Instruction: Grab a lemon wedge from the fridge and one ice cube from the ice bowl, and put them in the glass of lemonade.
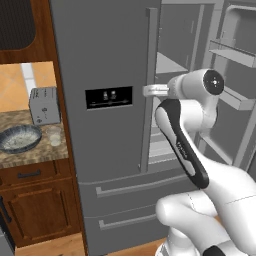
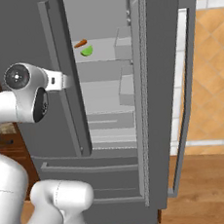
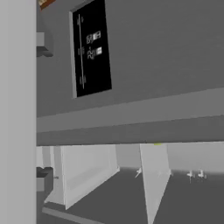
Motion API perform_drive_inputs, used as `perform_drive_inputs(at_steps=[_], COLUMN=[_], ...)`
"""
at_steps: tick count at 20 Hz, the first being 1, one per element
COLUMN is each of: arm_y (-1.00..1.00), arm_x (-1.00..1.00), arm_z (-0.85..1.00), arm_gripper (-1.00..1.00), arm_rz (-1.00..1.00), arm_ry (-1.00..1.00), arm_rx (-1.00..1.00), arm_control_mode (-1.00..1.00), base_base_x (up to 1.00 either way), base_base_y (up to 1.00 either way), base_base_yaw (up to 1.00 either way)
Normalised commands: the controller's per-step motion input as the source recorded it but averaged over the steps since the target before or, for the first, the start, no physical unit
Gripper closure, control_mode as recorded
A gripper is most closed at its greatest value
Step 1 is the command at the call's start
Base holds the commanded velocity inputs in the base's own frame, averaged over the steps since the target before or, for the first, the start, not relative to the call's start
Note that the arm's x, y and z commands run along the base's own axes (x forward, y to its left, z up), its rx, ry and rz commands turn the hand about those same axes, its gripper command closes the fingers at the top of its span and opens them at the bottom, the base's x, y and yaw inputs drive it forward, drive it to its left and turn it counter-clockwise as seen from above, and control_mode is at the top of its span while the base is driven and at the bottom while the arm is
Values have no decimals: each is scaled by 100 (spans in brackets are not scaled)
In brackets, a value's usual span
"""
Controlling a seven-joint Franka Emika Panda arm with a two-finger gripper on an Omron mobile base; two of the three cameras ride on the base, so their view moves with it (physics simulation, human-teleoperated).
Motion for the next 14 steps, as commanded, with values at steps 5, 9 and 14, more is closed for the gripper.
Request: perform_drive_inputs(at_steps=[5,9,14], arm_y=[0,0,1], arm_x=[71,74,72], arm_z=[-8,-23,-35], arm_gripper=[-100,-100,-100], arm_rz=[0,0,0], arm_ry=[0,0,0], arm_rx=[1,0,0], arm_control_mode=[-100,-100,-100], base_base_x=[0,0,0], base_base_y=[0,0,0], base_base_yaw=[0,0,0])
